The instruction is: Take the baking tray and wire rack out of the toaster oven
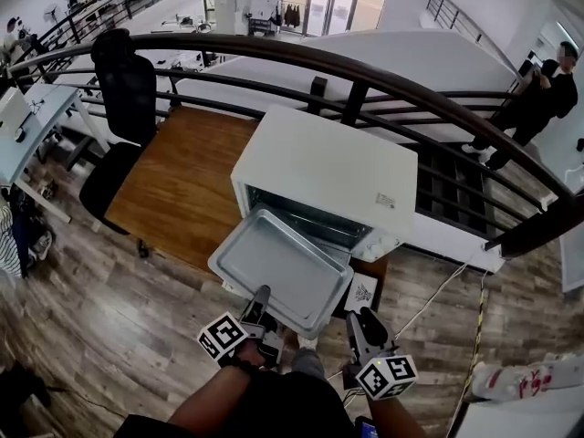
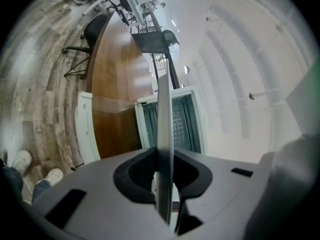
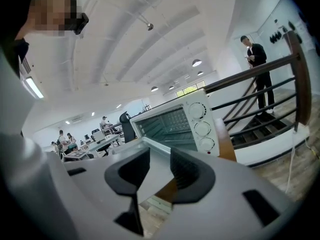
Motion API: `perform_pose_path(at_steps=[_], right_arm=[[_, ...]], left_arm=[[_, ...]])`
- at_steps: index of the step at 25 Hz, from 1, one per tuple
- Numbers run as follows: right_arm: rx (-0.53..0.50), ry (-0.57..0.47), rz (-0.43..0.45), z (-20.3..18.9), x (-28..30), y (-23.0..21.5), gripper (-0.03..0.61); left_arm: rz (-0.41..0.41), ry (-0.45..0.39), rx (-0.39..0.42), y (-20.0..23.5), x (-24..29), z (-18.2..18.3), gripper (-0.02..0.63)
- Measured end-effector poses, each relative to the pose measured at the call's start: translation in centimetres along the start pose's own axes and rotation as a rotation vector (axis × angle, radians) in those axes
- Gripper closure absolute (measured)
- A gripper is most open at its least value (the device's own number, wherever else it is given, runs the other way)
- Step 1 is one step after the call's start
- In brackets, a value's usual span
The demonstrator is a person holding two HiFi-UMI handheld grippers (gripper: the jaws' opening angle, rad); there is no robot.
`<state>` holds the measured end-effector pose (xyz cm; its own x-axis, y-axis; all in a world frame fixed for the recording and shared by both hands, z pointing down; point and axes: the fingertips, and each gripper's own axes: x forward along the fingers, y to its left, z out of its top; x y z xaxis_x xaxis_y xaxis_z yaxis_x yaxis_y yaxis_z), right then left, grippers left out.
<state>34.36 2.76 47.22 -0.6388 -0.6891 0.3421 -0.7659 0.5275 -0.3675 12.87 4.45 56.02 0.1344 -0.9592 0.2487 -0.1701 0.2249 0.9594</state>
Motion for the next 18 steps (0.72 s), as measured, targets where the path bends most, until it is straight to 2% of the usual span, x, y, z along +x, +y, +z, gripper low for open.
perform_pose_path(at_steps=[7,18], right_arm=[[-0.041,0.03,0.101,-0.7,2.6,4.2,0.454],[-0.179,0.093,0.336,-2.6,7.0,15.1,0.456]], left_arm=[[0.008,-0.023,0.064,0.8,-4.5,2.7,0.552],[0.008,-0.101,0.21,1.9,-12.4,10.1,0.551]])
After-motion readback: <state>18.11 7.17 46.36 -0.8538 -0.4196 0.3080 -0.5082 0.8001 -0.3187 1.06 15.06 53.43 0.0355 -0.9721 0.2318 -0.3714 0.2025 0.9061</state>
